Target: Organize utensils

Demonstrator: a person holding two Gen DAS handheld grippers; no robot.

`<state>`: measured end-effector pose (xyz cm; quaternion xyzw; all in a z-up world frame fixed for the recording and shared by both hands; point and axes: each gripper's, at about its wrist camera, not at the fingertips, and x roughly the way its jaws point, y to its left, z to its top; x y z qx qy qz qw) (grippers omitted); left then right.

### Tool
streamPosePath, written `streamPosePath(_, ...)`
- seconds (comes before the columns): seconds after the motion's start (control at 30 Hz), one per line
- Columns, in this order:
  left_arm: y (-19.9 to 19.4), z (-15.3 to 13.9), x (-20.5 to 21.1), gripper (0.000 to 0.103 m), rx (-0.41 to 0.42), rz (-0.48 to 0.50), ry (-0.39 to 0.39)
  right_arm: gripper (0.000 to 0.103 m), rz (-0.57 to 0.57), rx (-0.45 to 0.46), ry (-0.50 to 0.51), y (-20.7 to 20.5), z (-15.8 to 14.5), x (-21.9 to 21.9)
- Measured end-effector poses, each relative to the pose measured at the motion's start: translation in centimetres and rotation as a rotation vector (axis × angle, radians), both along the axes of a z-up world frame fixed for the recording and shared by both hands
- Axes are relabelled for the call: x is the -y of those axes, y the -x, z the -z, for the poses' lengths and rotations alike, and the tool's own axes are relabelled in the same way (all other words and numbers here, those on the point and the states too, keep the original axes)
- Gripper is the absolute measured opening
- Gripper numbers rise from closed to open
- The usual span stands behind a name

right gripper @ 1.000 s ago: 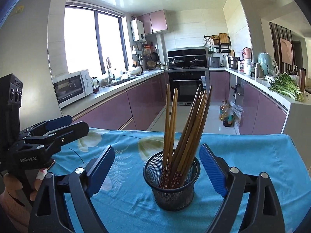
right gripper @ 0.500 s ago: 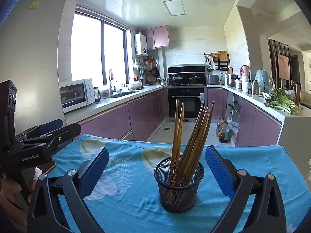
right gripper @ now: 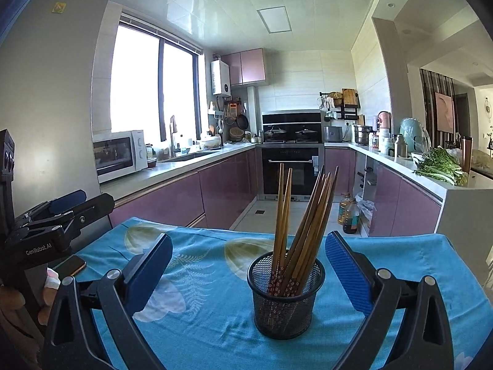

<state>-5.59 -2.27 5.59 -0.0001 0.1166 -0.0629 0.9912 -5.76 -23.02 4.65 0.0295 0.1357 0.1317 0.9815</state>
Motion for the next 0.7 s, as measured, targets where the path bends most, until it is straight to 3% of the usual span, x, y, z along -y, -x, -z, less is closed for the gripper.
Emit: streamPosePath(0.7, 0.30, 0.40, -0.74, 0.097, 0.001, -0.039, 0.013, 0.096, 0.012, 0.029, -0.009, 0.30, -0.07, -0.60)
